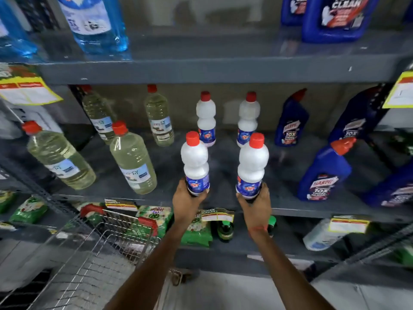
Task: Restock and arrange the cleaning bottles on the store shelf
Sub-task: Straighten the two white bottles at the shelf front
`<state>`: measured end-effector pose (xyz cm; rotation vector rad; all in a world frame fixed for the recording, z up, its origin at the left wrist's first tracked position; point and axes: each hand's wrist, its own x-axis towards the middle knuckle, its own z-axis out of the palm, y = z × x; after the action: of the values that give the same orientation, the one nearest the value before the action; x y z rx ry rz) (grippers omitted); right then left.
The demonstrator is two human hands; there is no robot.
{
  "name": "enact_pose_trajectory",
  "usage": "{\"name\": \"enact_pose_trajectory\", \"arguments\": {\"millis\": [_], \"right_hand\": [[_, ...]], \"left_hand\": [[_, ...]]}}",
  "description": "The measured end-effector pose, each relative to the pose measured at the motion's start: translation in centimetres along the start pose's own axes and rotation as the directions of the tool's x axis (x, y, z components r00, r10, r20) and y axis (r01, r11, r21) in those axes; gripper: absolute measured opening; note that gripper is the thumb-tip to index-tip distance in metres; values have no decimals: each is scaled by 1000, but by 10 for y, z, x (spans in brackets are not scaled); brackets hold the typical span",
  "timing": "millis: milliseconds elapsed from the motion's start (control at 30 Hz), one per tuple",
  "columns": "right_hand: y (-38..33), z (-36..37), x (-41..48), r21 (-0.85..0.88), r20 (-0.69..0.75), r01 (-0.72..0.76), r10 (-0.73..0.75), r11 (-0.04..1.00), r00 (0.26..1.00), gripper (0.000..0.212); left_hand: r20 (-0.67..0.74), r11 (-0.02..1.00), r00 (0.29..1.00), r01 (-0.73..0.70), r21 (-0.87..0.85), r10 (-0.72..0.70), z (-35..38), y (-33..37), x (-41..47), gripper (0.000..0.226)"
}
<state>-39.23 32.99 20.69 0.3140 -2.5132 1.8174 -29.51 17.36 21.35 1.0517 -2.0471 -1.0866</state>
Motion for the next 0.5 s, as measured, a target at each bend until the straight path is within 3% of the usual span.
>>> {"name": "enact_pose_trajectory", "arguments": {"millis": [500], "right_hand": [[-1, -4, -4, -79, -11, 25, -25, 997, 1000, 84]], "left_hand": [[51, 995, 994, -93, -40, 95, 1, -5, 1, 73]]}}
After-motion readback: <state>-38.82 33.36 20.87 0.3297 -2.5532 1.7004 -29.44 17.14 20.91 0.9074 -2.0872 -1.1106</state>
